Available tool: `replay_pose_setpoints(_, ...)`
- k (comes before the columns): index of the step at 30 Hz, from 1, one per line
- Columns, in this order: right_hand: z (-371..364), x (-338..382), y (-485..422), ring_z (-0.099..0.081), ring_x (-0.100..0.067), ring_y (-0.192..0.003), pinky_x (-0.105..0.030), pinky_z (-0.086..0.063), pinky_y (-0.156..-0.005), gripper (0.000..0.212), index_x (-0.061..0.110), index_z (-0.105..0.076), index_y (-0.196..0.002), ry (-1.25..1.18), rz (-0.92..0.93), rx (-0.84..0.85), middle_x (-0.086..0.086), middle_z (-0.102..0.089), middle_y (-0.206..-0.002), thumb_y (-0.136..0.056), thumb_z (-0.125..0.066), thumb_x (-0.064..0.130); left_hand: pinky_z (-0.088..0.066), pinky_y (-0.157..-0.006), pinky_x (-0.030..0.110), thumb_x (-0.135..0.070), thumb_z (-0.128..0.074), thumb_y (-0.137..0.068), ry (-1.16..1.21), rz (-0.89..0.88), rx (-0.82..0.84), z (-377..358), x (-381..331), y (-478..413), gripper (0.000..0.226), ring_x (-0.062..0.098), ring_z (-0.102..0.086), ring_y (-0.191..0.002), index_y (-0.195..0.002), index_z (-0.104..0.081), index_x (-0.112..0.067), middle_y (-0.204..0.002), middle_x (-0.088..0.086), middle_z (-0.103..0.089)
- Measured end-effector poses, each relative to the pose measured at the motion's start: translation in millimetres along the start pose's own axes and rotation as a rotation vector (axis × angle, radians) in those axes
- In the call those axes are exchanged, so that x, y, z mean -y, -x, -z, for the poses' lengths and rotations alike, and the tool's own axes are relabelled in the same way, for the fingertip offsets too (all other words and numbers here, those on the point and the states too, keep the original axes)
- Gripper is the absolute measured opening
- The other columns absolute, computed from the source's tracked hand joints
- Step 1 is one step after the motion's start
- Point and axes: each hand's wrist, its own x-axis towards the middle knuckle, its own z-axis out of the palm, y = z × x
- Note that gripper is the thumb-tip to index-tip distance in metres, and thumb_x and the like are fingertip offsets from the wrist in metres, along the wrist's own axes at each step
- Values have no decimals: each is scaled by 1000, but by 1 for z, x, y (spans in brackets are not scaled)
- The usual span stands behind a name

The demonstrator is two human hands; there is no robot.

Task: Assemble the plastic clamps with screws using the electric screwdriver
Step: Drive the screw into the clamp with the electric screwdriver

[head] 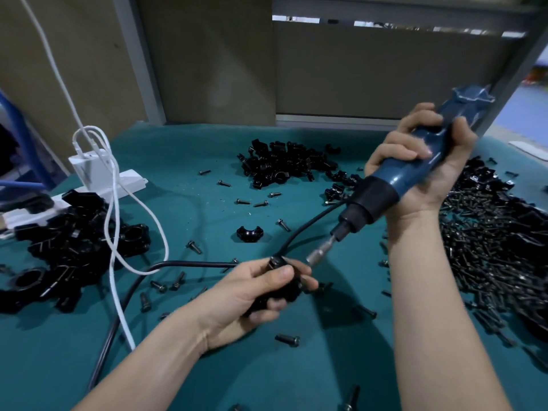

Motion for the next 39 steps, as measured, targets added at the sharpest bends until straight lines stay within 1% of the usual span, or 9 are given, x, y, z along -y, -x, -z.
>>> replay_pose_setpoints(4,-2,1,2,-49,-6,-43,-18,-44,-46,15,17,-54,-91,284,188,-148,6,-69,-84,-79,-49,25,-31,-41,15,-33,-81,-70,-480,-283,-314,3,1,-6,25,8,-36,-45,-89,-68,-24,-91,22,-70)
replay_pose_setpoints(7,-7,-3,0,-47,-6,-45,-20,-43,-48,8,19,-52,-85,447,239,-235,8,-64,-76,-79,-52,24,-31,-40,14,-30,-77,-75,-600,-394,-412,6,5,-7,15,7,-37,-43,-85,-66,-30,-63,0,-62)
replay_pose_setpoints(11,-9,-16,-2,-46,-6,-44,-19,-41,-47,7,19,-52,-80,449,207,-238,8,-62,-72,-77,-54,25,-39,-36,20,-12,-72,-85,-568,-370,-415,8,10,-9,17,11,-50,-40,-86,-65,-28,-53,-3,-55)
replay_pose_setpoints(16,-7,-31,-7,-46,-7,-45,-21,-43,-47,9,18,-52,-80,482,153,-221,8,-61,-74,-76,-56,24,-38,-34,21,-19,-72,-81,-523,-339,-411,10,10,-12,11,23,-45,-42,-85,-65,-26,-48,3,-52)
replay_pose_setpoints(20,-7,-36,-7,-46,-7,-45,-21,-43,-48,6,18,-52,-80,499,139,-206,7,-61,-75,-79,-55,23,-36,-32,19,-13,-69,-86,-478,-344,-398,9,11,-11,13,14,-46,-38,-81,-64,-24,-66,15,-65)
replay_pose_setpoints(23,-7,-35,-7,-46,-7,-45,-21,-43,-48,5,19,-51,-80,512,150,-210,7,-61,-74,-83,-53,22,-31,-31,16,-16,-64,-90,-478,-324,-363,8,12,-11,5,10,-40,-36,-90,-61,-20,-89,8,-74)
replay_pose_setpoints(28,-5,-34,-7,-46,-7,-45,-21,-43,-49,6,18,-51,-80,509,149,-217,7,-61,-75,-84,-53,22,-31,-37,11,-38,-70,-83,-553,-359,-349,9,13,-11,27,5,-37,-37,-97,-61,-16,-87,6,-75)
replay_pose_setpoints(34,-3,-36,-7,-45,-7,-46,-21,-43,-49,8,18,-51,-80,498,120,-228,7,-60,-76,-79,-56,24,-34,-44,4,-36,-65,-86,-613,-397,-348,7,12,-10,26,-6,-45,-42,-94,-60,-12,-81,8,-74)
replay_pose_setpoints(39,-4,-36,-7,-45,-7,-45,-21,-43,-48,7,18,-51,-80,514,114,-225,8,-60,-74,-79,-55,23,-34,-44,2,-13,-61,-91,-652,-389,-348,3,12,-10,8,-9,-47,-42,-94,-60,-5,-80,11,-73)
